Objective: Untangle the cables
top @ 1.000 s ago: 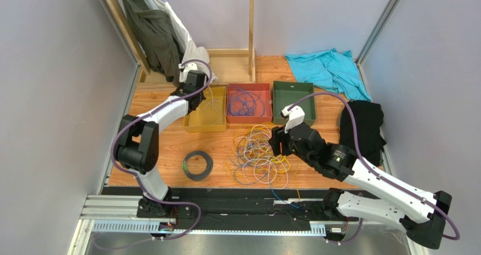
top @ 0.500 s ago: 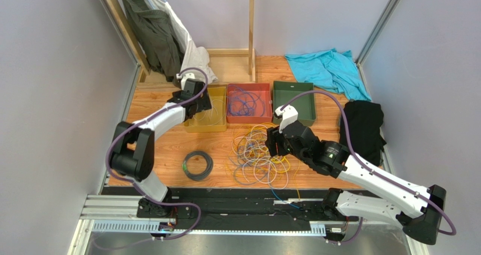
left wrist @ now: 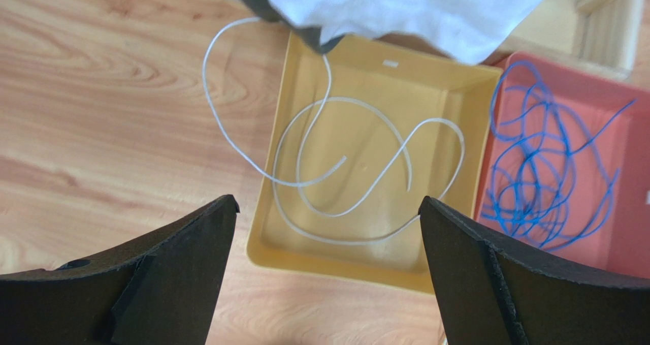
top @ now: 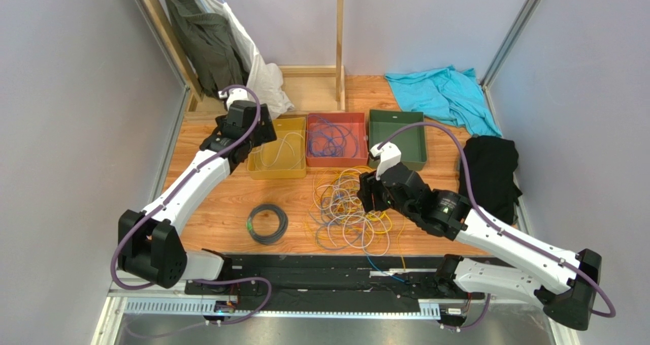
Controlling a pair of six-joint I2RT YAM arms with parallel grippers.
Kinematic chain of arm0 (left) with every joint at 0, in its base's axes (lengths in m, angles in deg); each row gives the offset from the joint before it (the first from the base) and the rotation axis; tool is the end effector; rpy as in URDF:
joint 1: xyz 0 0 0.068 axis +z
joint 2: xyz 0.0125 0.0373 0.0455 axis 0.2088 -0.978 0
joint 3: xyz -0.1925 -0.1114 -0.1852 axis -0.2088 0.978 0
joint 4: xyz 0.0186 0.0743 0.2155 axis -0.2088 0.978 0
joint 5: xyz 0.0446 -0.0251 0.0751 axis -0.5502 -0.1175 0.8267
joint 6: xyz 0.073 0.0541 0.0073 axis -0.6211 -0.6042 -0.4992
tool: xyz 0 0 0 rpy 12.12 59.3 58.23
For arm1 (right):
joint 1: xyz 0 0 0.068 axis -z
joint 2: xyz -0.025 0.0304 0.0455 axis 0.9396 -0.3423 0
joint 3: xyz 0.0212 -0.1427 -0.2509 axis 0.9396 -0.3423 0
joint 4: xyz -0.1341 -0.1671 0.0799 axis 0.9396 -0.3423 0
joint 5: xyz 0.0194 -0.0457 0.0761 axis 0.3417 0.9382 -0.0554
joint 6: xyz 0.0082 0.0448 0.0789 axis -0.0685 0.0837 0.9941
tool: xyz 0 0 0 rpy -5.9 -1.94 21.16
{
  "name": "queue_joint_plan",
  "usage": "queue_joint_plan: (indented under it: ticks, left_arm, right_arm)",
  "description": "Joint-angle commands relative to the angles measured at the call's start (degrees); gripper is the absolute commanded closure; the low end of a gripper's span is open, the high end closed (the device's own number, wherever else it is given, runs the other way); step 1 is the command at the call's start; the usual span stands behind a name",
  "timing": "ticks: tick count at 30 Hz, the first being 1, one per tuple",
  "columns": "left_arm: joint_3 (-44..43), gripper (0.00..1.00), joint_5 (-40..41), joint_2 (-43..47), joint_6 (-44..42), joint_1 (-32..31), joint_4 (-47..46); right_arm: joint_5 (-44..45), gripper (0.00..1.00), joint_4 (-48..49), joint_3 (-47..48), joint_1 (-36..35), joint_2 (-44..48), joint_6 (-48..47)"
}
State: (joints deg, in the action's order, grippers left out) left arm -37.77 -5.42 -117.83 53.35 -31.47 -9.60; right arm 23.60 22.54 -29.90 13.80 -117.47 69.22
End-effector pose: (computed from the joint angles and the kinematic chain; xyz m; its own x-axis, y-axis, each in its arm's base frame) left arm 0.2873 -0.0687 0.3026 -0.4992 -0.2978 -0.8137 -0.2488 0.9488 -0.1946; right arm 0.1265 0.1430 0.2906 -0.5462 -0.2276 -0.8062 -0.4936 0.8650 0.0903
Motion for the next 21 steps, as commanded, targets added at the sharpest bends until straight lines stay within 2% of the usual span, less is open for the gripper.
queue_joint_plan:
  ticks: [1,5,8,12,13,15,19,21]
  left_arm:
    - [-1.68,0.01,-1.03,4.35,0.18,-0.79,5.77]
    - [1.48,0.02,-1.92,10.08,1.77,-6.40,5.24]
    - [3.68,0.02,1.58,14.29,1.77,-10.80,6.90]
    - [8.15,0.01,5.19,19.22,3.43,-10.73,7.79]
    - [8.77,0.01,5.55,20.01,4.39,-8.90,7.79]
    - [10.00,0.01,1.35,19.76,6.50,-5.12,7.79]
    - [11.42,0.01,-5.24,13.72,12.12,5.41,6.13]
    - [11.86,0.01,-8.23,10.89,13.98,7.98,4.72]
  right_arm:
    - [0.54,0.42,1.70,0.74,0.20,1.02,1.13]
    - [1.08,0.42,2.06,-2.60,0.11,-0.03,2.35]
    - [1.16,0.42,2.14,-3.92,0.11,-1.00,4.11]
    - [0.37,0.42,2.93,-3.23,0.11,-1.61,4.64]
    - [0.37,0.42,2.93,-2.26,0.20,-1.88,4.56]
    - [0.20,0.42,2.58,-1.03,0.20,-2.58,4.47]
    - [-1.03,0.43,1.44,1.96,0.11,-3.29,4.38]
    - [-1.30,0.43,0.65,2.23,0.11,-3.11,4.47]
